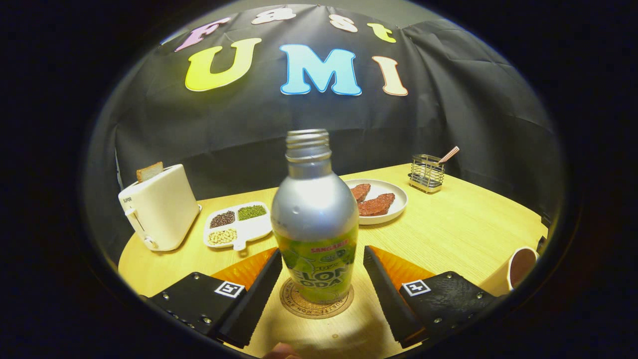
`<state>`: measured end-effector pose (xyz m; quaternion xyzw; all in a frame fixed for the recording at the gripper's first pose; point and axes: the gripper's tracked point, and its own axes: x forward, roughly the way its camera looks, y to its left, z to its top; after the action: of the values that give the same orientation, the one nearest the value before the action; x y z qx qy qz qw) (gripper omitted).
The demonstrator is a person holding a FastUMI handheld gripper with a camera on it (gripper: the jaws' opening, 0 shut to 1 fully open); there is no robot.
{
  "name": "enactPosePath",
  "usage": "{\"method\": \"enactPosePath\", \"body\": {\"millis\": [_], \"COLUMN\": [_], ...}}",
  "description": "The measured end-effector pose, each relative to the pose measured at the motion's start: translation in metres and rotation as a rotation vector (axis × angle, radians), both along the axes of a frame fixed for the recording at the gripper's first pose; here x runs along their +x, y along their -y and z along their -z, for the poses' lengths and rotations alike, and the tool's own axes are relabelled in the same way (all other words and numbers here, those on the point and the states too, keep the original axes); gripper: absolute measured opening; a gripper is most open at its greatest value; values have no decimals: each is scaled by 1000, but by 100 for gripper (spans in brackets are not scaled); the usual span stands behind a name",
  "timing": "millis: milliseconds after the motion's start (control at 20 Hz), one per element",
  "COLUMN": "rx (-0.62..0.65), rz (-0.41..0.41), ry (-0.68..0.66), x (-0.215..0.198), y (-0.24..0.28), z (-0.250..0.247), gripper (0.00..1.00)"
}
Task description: Take the bottle from table, then pour the juice into the cup, finally place the bottle on the coaster
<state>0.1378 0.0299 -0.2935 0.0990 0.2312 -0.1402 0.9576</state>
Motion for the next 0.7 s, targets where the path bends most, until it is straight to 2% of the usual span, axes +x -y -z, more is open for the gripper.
{"method": "enactPosePath", "body": {"millis": [700], "rx": [18], "rz": [-119], "ry": [202], "x": [-36], "y": [1], "z": [-136], "gripper": [99]}}
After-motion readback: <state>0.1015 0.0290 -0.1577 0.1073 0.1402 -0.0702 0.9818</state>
